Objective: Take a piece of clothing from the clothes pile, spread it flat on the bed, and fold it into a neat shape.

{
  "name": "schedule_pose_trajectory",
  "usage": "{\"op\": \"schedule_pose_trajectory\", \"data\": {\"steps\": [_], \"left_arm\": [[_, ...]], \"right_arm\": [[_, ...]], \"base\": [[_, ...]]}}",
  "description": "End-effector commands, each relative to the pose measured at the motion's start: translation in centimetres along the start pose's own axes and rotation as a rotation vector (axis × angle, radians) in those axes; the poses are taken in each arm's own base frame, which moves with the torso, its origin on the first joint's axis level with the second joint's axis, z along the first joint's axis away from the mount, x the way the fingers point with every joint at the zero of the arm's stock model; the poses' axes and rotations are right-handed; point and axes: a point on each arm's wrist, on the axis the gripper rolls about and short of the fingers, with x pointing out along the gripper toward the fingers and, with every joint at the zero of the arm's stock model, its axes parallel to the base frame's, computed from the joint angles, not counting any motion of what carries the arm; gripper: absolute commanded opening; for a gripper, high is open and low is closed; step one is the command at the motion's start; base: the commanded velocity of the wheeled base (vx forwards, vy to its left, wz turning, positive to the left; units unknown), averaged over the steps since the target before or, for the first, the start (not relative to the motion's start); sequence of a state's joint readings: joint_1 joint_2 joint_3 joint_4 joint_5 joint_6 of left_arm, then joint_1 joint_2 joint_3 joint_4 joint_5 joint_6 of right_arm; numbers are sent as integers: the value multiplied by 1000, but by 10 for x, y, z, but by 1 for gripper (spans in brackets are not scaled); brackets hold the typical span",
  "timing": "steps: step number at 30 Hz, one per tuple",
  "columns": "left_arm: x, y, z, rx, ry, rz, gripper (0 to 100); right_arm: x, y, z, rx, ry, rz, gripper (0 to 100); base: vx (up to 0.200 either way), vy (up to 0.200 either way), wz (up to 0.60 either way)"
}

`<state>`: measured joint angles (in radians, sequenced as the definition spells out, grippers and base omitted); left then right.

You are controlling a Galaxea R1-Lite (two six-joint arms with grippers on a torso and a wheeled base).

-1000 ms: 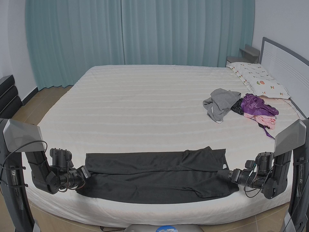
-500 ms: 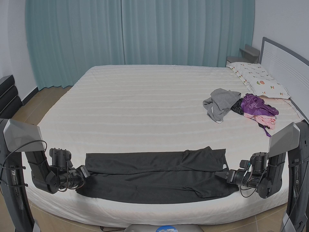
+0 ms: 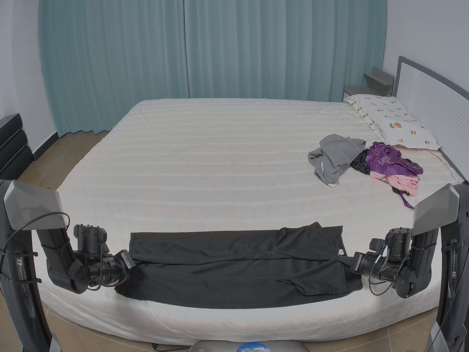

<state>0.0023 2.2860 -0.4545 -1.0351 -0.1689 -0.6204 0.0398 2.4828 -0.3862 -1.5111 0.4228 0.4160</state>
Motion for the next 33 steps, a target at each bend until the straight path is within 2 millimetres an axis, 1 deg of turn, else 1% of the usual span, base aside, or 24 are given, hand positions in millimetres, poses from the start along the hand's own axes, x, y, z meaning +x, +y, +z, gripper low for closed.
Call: {"op": "schedule_pose_trajectory", "data": {"steps": [1, 5, 6, 9, 17, 20, 23, 27, 33], "left_arm": [[-1, 1, 1, -4, -5, 1, 0], [-1, 1, 1, -4, -5, 1, 0], [-3, 2, 5, -11, -21, 2, 0], [-4, 2, 6, -12, -26, 6, 0], [-9, -2, 12, -25, -71, 11, 0], [-8, -3, 14, -36, -75, 8, 0], [-6, -2, 13, -36, -70, 9, 0], [3, 1, 12, -38, -62, 19, 0], [15, -1, 15, -60, -82, 27, 0]], "right_arm": [[-4, -1, 9, 3, -38, -1, 0], [-4, -1, 9, 3, -38, -1, 0], [-4, -1, 11, 22, -62, 8, 0], [-3, 0, 10, 19, -64, 13, 0], [0, 1, 11, 13, -70, 18, 0], [5, 0, 13, 8, -87, 17, 0], [6, 0, 15, 7, -91, 18, 0], [12, 0, 12, 1, -85, 21, 0], [22, 1, 8, -5, -85, -1, 0]], "base": [[0, 0, 0], [0, 0, 0], [0, 0, 0], [0, 0, 0], [0, 0, 0], [0, 0, 0], [0, 0, 0], [0, 0, 0], [0, 0, 0]]}}
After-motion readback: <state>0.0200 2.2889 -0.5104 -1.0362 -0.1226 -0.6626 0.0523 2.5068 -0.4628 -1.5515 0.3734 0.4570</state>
